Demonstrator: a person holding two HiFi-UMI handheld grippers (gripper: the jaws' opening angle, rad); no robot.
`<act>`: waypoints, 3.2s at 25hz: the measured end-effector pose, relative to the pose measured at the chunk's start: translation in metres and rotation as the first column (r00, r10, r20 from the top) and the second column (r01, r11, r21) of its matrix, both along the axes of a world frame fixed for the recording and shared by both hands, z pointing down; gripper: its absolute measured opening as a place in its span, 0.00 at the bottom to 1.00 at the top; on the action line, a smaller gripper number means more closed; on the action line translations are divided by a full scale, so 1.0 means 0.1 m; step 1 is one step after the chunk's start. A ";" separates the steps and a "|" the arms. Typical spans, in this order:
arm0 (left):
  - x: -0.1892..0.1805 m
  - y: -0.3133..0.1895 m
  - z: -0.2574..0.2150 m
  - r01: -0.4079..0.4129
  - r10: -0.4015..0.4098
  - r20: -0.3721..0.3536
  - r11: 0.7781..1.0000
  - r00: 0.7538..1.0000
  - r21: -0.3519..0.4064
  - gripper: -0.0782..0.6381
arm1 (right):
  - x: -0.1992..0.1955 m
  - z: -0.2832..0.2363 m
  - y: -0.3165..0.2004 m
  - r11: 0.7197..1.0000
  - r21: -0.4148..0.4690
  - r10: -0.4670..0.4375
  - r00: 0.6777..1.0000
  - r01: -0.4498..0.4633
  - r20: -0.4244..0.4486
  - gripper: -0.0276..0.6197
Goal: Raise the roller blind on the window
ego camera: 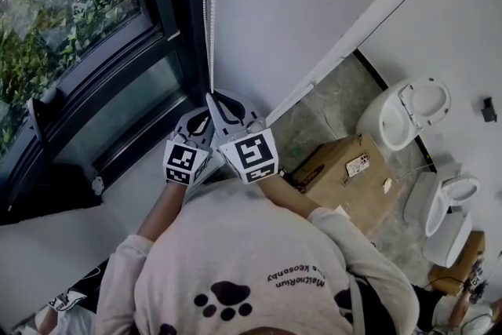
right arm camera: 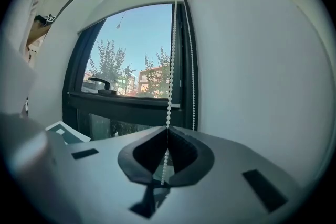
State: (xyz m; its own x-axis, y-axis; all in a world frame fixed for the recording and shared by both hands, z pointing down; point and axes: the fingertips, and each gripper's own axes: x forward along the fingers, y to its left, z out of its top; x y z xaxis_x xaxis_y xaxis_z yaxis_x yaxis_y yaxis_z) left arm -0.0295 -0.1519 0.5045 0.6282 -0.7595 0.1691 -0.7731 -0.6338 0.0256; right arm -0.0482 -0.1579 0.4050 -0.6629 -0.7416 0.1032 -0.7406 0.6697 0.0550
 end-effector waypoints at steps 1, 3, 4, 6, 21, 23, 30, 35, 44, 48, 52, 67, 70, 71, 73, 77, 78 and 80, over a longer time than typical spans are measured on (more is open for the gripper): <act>0.01 0.00 0.02 0.000 0.000 0.001 1.000 1.000 0.003 0.12 | 0.00 0.01 -0.01 1.000 0.003 0.002 1.000 -0.002 -0.002 0.06; 0.02 0.00 0.06 0.002 -0.002 -0.006 1.000 1.000 -0.004 0.12 | 0.00 0.04 -0.03 1.000 0.006 0.008 1.000 -0.008 -0.008 0.06; 0.03 -0.01 0.08 0.002 -0.002 -0.009 1.000 1.000 -0.010 0.12 | 0.01 0.06 -0.05 1.000 0.004 0.011 1.000 -0.011 -0.011 0.06; 0.04 -0.02 0.13 0.002 -0.002 -0.010 1.000 1.000 -0.024 0.12 | 0.03 0.12 -0.08 1.000 -0.005 0.015 1.000 -0.015 -0.014 0.06; -0.04 0.11 -0.39 -0.013 0.011 -0.139 1.000 0.990 -0.013 0.19 | 0.15 0.13 -0.09 1.000 -0.019 0.023 1.000 -0.023 0.006 0.06; -0.08 0.11 -0.54 0.004 -0.003 -0.142 1.000 0.990 0.002 0.19 | 0.16 0.12 -0.08 0.999 -0.020 0.026 1.000 -0.026 0.008 0.06; -0.16 0.12 -0.86 0.050 -0.047 -0.087 0.998 0.995 0.030 0.12 | 0.22 0.11 -0.07 0.999 -0.030 0.035 0.999 -0.034 0.017 0.06; -0.13 0.19 -0.95 0.043 -0.042 -0.082 0.999 0.996 0.016 0.12 | 0.22 0.09 -0.05 0.999 -0.017 0.041 0.999 -0.041 -0.011 0.06; -0.14 0.22 -1.11 0.046 -0.041 -0.117 0.998 0.992 0.042 0.12 | 0.25 -0.13 0.04 0.999 0.039 0.031 1.000 -0.031 -0.003 0.09; -0.14 0.25 -1.22 0.052 -0.045 -0.112 0.997 0.993 0.060 0.12 | 0.32 -0.21 0.10 0.998 0.041 0.045 0.999 -0.045 0.017 0.16; -0.11 0.31 -1.35 0.057 -0.049 -0.102 0.995 0.994 0.083 0.12 | 0.37 -0.34 0.18 0.997 0.052 0.059 0.998 -0.061 0.039 0.16; -0.16 0.52 -1.68 0.190 -0.176 -0.102 0.970 0.979 0.153 0.12 | 0.49 -0.68 0.50 0.995 0.075 0.067 0.995 -0.072 0.077 0.06; -0.14 0.56 -1.66 0.204 -0.190 -0.100 0.966 0.977 0.157 0.12 | 0.51 -0.70 0.54 0.990 0.110 0.077 0.995 -0.084 0.067 0.06; -0.14 0.57 -1.64 0.209 -0.195 -0.098 0.965 0.976 0.160 0.12 | 0.50 -0.72 0.55 0.988 0.128 0.082 0.995 -0.089 0.058 0.06; -0.15 0.59 -1.63 0.218 -0.205 -0.094 0.962 0.974 0.166 0.12 | 0.49 -0.74 0.58 0.984 0.152 0.081 0.995 -0.089 0.057 0.06; -0.11 0.60 -1.63 0.225 -0.213 -0.088 0.959 0.973 0.170 0.12 | 0.50 -0.76 0.63 0.983 0.162 0.073 0.994 -0.084 0.076 0.06; -0.10 0.59 -1.62 0.225 -0.213 -0.084 0.960 0.973 0.169 0.12 | 0.52 -0.74 0.62 0.985 0.147 0.076 0.994 -0.087 0.078 0.06; -0.09 0.56 -1.61 0.228 -0.217 -0.079 0.960 0.973 0.163 0.12 | 0.59 -0.68 0.57 0.990 0.103 0.085 0.992 -0.095 0.094 0.06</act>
State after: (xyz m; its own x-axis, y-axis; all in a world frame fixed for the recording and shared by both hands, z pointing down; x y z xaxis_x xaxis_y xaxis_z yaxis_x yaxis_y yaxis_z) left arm -0.0381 -0.0954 0.3440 0.4451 -0.8955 -0.0068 -0.8954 -0.4449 -0.0170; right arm 0.0105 -0.1012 0.3369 -0.5958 -0.8023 -0.0365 -0.8028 0.5937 0.0543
